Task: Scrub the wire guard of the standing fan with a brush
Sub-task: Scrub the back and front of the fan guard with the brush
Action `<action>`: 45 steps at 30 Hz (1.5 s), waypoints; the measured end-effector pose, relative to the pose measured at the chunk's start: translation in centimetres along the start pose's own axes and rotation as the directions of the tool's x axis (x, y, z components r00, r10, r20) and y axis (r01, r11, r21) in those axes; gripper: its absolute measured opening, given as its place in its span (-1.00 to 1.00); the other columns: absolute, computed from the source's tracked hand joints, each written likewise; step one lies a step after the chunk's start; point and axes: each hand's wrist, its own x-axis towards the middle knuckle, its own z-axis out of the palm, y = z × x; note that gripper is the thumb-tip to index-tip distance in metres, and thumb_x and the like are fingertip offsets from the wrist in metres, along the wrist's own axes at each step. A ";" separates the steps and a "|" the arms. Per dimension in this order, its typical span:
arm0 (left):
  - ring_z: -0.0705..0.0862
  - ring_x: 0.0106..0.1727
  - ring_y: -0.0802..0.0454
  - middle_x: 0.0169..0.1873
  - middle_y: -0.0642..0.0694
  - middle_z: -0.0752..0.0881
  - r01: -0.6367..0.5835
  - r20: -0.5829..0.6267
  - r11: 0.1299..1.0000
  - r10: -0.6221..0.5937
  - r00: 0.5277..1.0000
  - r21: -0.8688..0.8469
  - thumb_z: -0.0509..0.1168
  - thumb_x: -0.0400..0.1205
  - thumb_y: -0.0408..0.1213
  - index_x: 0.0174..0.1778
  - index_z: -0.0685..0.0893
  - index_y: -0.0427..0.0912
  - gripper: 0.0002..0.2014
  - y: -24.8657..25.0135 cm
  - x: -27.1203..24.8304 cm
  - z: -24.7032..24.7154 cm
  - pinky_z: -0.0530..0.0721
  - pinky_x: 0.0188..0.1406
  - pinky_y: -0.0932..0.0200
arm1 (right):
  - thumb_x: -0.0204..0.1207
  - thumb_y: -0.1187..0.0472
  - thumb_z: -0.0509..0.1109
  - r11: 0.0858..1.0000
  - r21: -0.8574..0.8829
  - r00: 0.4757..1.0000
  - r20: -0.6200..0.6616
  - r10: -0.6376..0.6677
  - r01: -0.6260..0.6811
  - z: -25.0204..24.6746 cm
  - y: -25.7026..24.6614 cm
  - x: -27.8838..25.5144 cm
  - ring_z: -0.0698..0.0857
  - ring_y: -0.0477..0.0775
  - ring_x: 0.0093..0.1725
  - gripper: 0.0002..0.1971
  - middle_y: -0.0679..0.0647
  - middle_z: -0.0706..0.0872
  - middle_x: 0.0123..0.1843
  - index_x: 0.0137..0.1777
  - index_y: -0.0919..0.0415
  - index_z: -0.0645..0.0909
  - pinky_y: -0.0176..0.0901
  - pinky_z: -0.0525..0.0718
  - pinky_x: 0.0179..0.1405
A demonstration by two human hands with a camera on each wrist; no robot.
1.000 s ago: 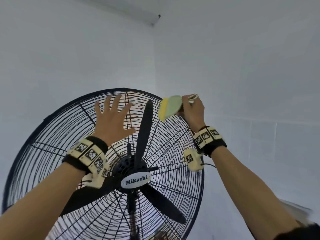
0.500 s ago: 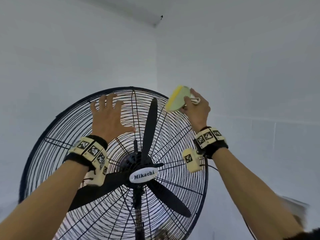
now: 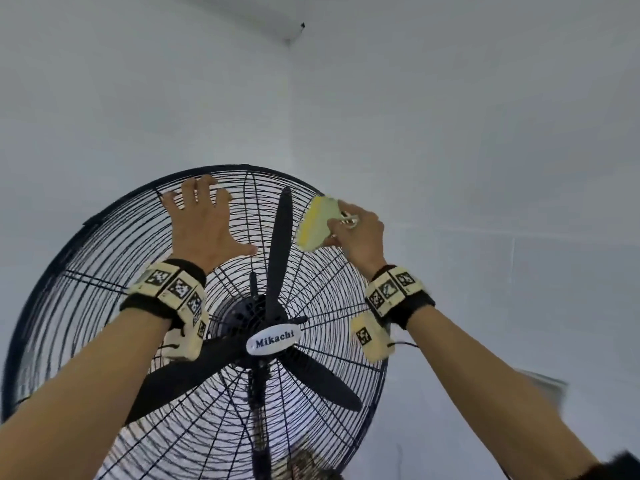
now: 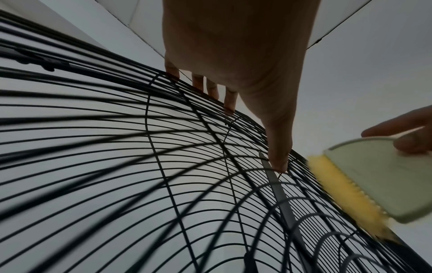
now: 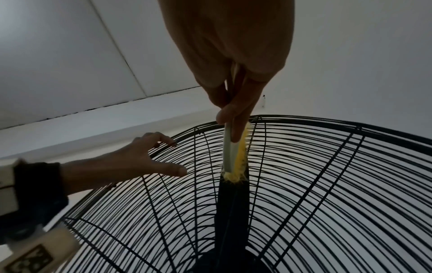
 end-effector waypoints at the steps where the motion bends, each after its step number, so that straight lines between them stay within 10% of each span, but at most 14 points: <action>1: 0.20 0.66 -0.36 0.64 -0.29 0.29 -0.001 -0.007 1.000 0.001 1.000 -0.009 0.51 0.15 0.60 0.54 0.49 -0.14 0.18 -0.1 0.0 0.1 0.21 0.60 -0.54 | 0.56 0.30 0.51 1.000 -0.010 0.998 0.057 0.003 -0.002 -0.1 -0.3 -1.0 0.89 0.14 -0.19 -0.55 0.19 0.79 0.22 0.45 0.25 0.67 0.17 0.89 -0.13; 8: 0.17 0.70 -0.35 0.69 -0.26 0.24 0.007 0.001 1.000 -0.007 1.000 -0.014 0.48 0.18 0.62 0.58 0.45 -0.11 0.19 0.3 -0.3 -0.2 0.15 0.64 -0.52 | 0.64 0.20 0.46 0.996 -0.075 0.985 -0.160 -0.060 0.049 -0.8 -0.8 -1.2 0.82 0.02 0.06 -0.57 0.15 0.82 0.23 0.50 0.23 0.65 -0.14 0.76 0.22; 13: 0.17 0.70 -0.36 0.69 -0.26 0.25 0.016 0.005 1.000 -0.016 1.000 -0.015 0.49 0.18 0.61 0.57 0.45 -0.13 0.18 -0.4 -0.4 -0.2 0.16 0.64 -0.51 | 0.61 0.38 0.45 0.998 0.036 0.992 0.116 0.048 -0.053 0.0 0.3 -4.7 0.88 0.13 -0.22 -0.54 0.21 0.78 0.06 0.52 0.32 0.60 0.12 0.88 -0.18; 20: 0.16 0.70 -0.37 0.69 -0.27 0.25 0.010 0.001 1.000 -0.010 1.000 -0.020 0.48 0.19 0.61 0.60 0.43 -0.14 0.20 0.0 -0.6 -0.2 0.15 0.63 -0.55 | 0.68 0.31 0.41 0.999 0.046 0.994 -0.105 -0.011 0.016 -0.2 0.5 -3.7 0.80 -0.24 -0.25 -0.53 0.04 0.81 0.01 0.59 0.32 0.53 0.04 0.88 -0.03; 25: 0.17 0.69 -0.36 0.68 -0.26 0.26 0.005 -0.019 0.999 -0.006 1.000 -0.052 0.52 0.18 0.58 0.55 0.47 -0.12 0.15 -0.9 -0.7 0.1 0.14 0.63 -0.56 | 0.60 0.40 0.46 0.999 -0.050 0.981 0.191 0.021 -0.012 -0.3 1.3 -7.3 0.86 0.07 -0.25 -0.48 0.32 0.80 0.14 0.57 0.30 0.54 0.08 0.88 -0.31; 31: 0.22 0.65 -0.34 0.62 -0.24 0.30 -0.007 -0.061 0.998 0.003 0.998 -0.057 0.54 0.13 0.58 0.48 0.51 -0.14 0.14 -0.2 -0.8 0.1 0.17 0.63 -0.52 | 0.68 0.32 0.41 0.999 0.045 0.998 -0.064 -0.013 0.016 -0.3 0.1 -5.1 0.85 0.13 0.06 -0.52 0.22 0.76 0.23 0.60 0.27 0.53 0.01 0.89 -0.16; 37: 0.20 0.66 -0.33 0.64 -0.24 0.28 -0.003 -0.050 0.997 -0.001 0.999 -0.074 0.55 0.16 0.56 0.50 0.50 -0.15 0.13 -0.9 -0.9 0.2 0.14 0.64 -0.51 | 0.60 0.38 0.46 0.999 0.013 0.984 0.178 0.031 -0.034 0.9 1.9 -10.0 0.83 -0.08 -0.11 -0.47 0.24 0.77 0.24 0.58 0.27 0.55 -0.11 0.87 -0.30; 45: 0.15 0.70 -0.35 0.69 -0.25 0.24 0.009 -0.020 0.996 -0.011 1.000 -0.085 0.55 0.19 0.55 0.57 0.46 -0.16 0.17 -0.3 -0.9 0.0 0.10 0.66 -0.53 | 0.68 0.36 0.41 0.997 0.071 1.000 0.013 0.026 -0.027 0.6 1.9 -9.4 0.81 -0.21 -0.15 -0.50 0.20 0.76 0.22 0.62 0.31 0.50 -0.06 0.88 -0.22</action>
